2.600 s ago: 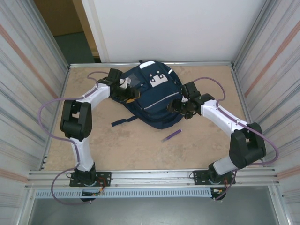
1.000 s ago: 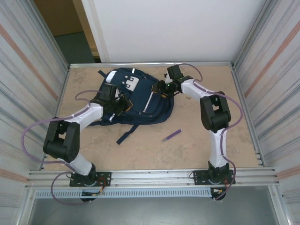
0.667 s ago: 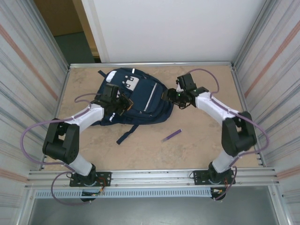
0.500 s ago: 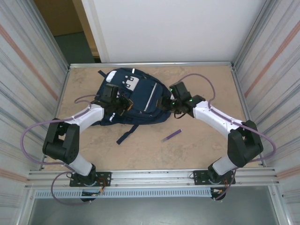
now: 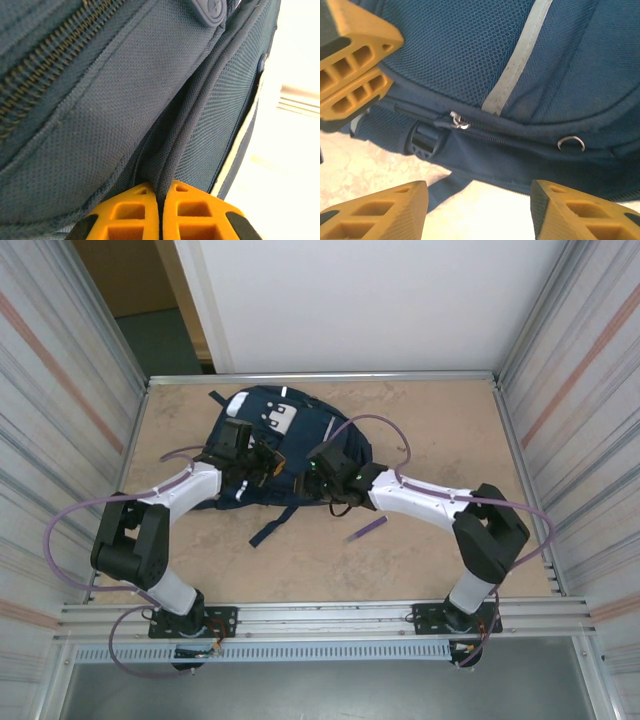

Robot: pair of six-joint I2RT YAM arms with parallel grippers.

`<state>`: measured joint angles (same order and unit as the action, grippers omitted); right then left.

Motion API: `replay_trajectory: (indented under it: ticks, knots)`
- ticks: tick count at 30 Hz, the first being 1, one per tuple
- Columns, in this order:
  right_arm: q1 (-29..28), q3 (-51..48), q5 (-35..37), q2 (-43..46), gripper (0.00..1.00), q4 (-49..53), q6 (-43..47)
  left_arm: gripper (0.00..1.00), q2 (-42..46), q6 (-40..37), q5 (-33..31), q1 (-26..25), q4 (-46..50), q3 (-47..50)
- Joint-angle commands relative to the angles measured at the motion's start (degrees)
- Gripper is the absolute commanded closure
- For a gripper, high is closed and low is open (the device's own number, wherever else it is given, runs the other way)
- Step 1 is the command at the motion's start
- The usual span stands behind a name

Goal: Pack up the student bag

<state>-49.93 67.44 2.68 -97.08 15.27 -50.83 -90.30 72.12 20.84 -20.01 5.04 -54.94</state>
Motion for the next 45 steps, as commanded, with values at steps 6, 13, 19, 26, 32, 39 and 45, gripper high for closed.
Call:
replay_trajectory:
  ticks: [6,13,19,26,32,39,45]
  knots:
    - [-1.1,7.8,7.8,-7.2,0.49,-0.3,-3.4,1.00,2.5,3.2,4.8,-0.5,-3.4,0.3]
    - [-3.0,12.4,21.3,-13.0,0.59,7.8,-16.8,1.00,2.8,3.4,5.4,-0.4,-3.3,0.7]
    - [-3.6,17.3,28.0,-16.8,0.70,15.6,-22.2,1.00,2.7,3.4,5.9,-0.6,-3.7,0.9]
    - [-3.6,14.9,28.9,-13.9,0.89,14.7,-19.2,1.00,2.2,2.9,5.8,-0.6,-3.5,1.2]
    - [-2.3,9.2,24.4,-8.6,1.00,9.9,-10.7,1.00,1.5,1.7,5.0,0.2,-3.4,0.9]
    - [0.5,0.6,15.6,0.1,1.00,6.6,2.9,1.00,1.0,-1.7,2.9,1.9,-1.3,0.5]
    - [6.1,-7.3,7.7,8.4,1.00,5.2,15.2,1.00,0.1,-6.2,3.3,3.2,-1.9,0.4]
